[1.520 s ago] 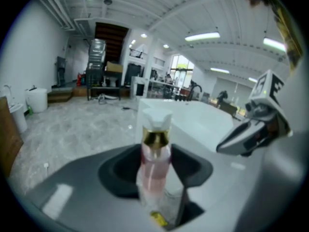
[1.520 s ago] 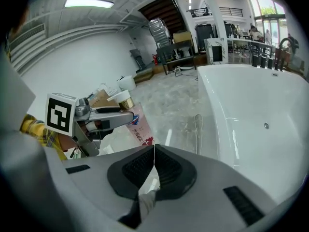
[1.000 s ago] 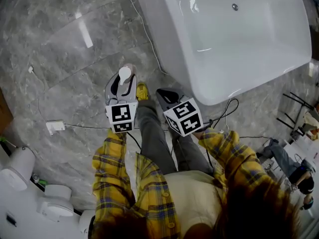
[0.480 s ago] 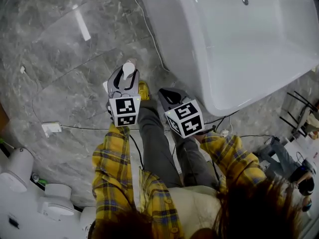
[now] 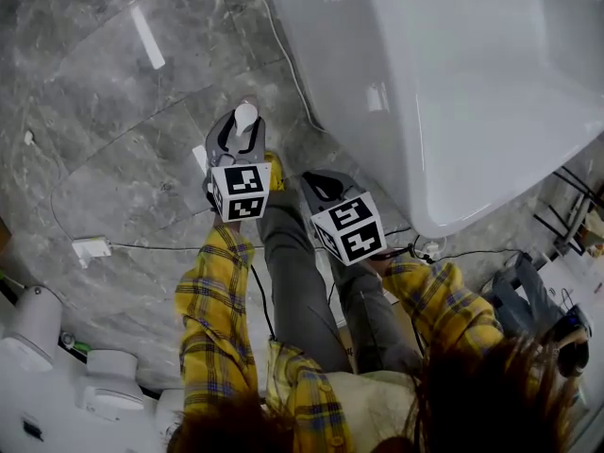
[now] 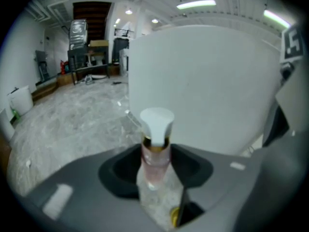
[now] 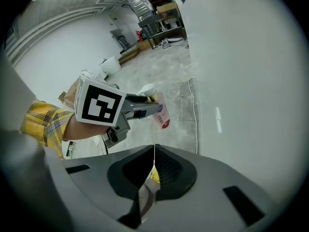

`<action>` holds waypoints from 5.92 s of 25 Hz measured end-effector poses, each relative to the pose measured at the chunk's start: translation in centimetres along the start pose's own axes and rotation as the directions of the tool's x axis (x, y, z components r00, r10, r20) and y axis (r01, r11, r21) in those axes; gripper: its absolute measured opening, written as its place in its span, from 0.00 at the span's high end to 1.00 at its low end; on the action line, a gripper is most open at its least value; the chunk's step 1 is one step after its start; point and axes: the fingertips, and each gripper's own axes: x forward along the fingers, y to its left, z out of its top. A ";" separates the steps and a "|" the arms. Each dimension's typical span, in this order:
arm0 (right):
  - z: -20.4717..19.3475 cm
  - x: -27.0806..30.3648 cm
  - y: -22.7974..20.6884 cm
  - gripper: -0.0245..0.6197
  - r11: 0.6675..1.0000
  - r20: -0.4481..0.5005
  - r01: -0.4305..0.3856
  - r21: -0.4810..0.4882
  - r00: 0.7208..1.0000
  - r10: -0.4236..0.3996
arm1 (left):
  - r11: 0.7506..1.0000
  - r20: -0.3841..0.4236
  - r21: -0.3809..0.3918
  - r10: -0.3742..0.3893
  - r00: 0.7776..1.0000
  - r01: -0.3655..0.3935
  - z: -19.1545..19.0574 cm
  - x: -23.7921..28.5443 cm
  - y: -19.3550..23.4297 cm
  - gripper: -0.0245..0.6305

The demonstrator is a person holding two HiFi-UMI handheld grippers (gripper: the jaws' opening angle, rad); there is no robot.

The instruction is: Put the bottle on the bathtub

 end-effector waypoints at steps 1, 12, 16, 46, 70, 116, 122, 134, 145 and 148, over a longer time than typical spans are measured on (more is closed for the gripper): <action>-0.1 0.4 -0.2 0.94 1.000 0.001 0.000 0.004 1.000 0.000 | 1.000 -0.001 0.004 -0.003 1.000 0.003 -0.3 0.6 0.0 0.67; -3.1 3.8 -2.3 0.94 1.000 -0.023 0.009 0.029 1.000 -0.009 | 0.996 -0.059 0.088 -0.026 0.998 0.031 -4.7 6.4 -0.5 0.67; -4.0 4.7 -2.5 0.94 0.999 -0.027 0.005 0.034 1.000 -0.004 | 0.995 -0.065 0.097 -0.022 0.998 0.028 -5.8 7.7 -0.4 0.67; -7.4 6.1 -3.2 0.94 0.997 -0.039 -0.009 0.079 0.999 0.012 | 0.993 -0.066 0.101 -0.053 0.996 0.059 -11.6 9.5 -0.7 0.67; -4.9 2.4 -0.9 0.94 0.999 0.045 -0.025 0.027 0.999 0.024 | 0.993 -0.063 0.115 -0.033 0.998 0.040 -8.2 5.3 -1.6 0.59; 9.6 -18.1 8.1 0.94 1.000 0.294 -0.005 0.001 0.956 0.004 | 0.985 0.227 -0.126 -0.086 0.970 0.117 17.0 -25.5 -2.7 0.93; 11.0 -20.9 9.0 0.94 1.000 0.345 0.002 -0.010 0.938 0.002 | 0.977 0.263 -0.154 -0.106 0.959 0.150 18.6 -28.5 -3.3 0.95; 11.6 -25.3 9.9 0.94 0.999 0.394 0.040 -0.025 0.919 -0.028 | 0.978 0.246 -0.126 -0.134 0.960 0.169 19.0 -32.3 -5.1 0.95; 12.4 -26.4 10.6 0.94 1.000 0.429 0.029 0.001 0.903 -0.026 | 0.978 0.243 -0.121 -0.135 0.961 0.168 18.6 -34.0 -5.5 0.95; 12.4 -26.4 10.9 0.94 1.000 0.430 0.028 0.010 0.903 -0.030 | 0.978 0.247 -0.119 -0.138 0.959 0.171 18.7 -34.4 -5.5 0.95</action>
